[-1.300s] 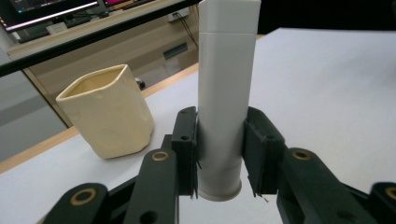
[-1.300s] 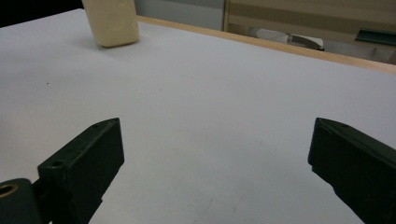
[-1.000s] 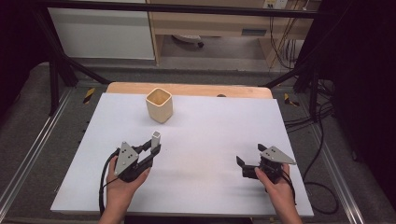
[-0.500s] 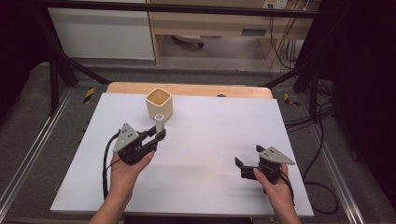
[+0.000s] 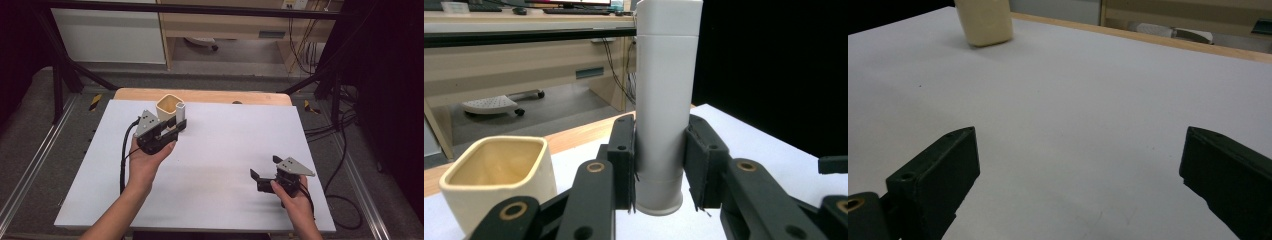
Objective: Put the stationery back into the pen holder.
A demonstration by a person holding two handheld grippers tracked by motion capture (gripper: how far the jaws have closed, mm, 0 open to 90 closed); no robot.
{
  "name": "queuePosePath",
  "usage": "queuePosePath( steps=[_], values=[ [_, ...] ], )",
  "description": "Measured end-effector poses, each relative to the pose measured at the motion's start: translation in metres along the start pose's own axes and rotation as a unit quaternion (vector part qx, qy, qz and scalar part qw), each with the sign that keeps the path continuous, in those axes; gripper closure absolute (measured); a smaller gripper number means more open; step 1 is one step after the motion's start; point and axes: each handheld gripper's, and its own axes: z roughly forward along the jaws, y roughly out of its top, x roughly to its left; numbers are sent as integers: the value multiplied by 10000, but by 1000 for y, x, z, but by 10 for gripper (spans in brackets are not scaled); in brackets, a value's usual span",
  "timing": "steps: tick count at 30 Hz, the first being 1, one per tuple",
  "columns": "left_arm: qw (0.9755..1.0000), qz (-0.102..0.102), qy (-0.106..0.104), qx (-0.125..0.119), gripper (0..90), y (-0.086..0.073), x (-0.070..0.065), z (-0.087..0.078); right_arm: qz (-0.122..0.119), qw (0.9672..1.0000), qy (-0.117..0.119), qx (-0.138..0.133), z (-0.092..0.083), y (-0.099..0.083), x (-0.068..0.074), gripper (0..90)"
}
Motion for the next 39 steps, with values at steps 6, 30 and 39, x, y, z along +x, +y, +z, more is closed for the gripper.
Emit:
queuePosePath(
  steps=[6, 30, 39],
  values=[
    [9999, 80, 70, -33, 682, 14, 4, 4, 21, 10000, 30, 13, 1, 0, 1, 32],
    [9978, 16, 658, -21, 681, 44, 55, 26, 53, 10000, 51, 44, 2, -1, 5, 32],
    [9969, 32, 790, 7, 681, 47, 66, 34, 36, 10000, 84, 27, 3, -1, 9, 32]
  ],
)
